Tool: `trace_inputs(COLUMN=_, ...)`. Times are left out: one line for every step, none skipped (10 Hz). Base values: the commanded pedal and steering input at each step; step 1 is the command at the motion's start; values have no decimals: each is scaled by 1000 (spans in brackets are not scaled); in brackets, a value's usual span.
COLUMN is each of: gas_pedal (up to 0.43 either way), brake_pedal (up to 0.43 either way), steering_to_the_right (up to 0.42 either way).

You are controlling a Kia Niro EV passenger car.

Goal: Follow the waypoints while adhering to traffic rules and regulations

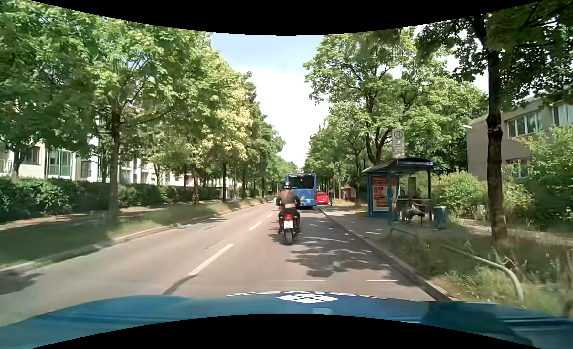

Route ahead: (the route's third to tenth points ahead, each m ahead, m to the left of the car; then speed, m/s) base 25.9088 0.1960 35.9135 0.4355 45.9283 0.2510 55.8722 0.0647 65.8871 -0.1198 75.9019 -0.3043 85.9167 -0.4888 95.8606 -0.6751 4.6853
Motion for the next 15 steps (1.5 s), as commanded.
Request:
trace_inputs(gas_pedal=87, brake_pedal=0, steering_to_the_right=-4)
trace_inputs(gas_pedal=110, brake_pedal=0, steering_to_the_right=-4)
trace_inputs(gas_pedal=110, brake_pedal=0, steering_to_the_right=-4)
trace_inputs(gas_pedal=110, brake_pedal=0, steering_to_the_right=-4)
trace_inputs(gas_pedal=110, brake_pedal=0, steering_to_the_right=-5)
trace_inputs(gas_pedal=110, brake_pedal=0, steering_to_the_right=-4)
trace_inputs(gas_pedal=118, brake_pedal=0, steering_to_the_right=-5)
trace_inputs(gas_pedal=118, brake_pedal=0, steering_to_the_right=-6)
trace_inputs(gas_pedal=118, brake_pedal=0, steering_to_the_right=-6)
trace_inputs(gas_pedal=118, brake_pedal=0, steering_to_the_right=-6)
trace_inputs(gas_pedal=118, brake_pedal=0, steering_to_the_right=-6)
trace_inputs(gas_pedal=118, brake_pedal=0, steering_to_the_right=-6)
trace_inputs(gas_pedal=118, brake_pedal=0, steering_to_the_right=-6)
trace_inputs(gas_pedal=118, brake_pedal=0, steering_to_the_right=-6)
trace_inputs(gas_pedal=118, brake_pedal=0, steering_to_the_right=-7)
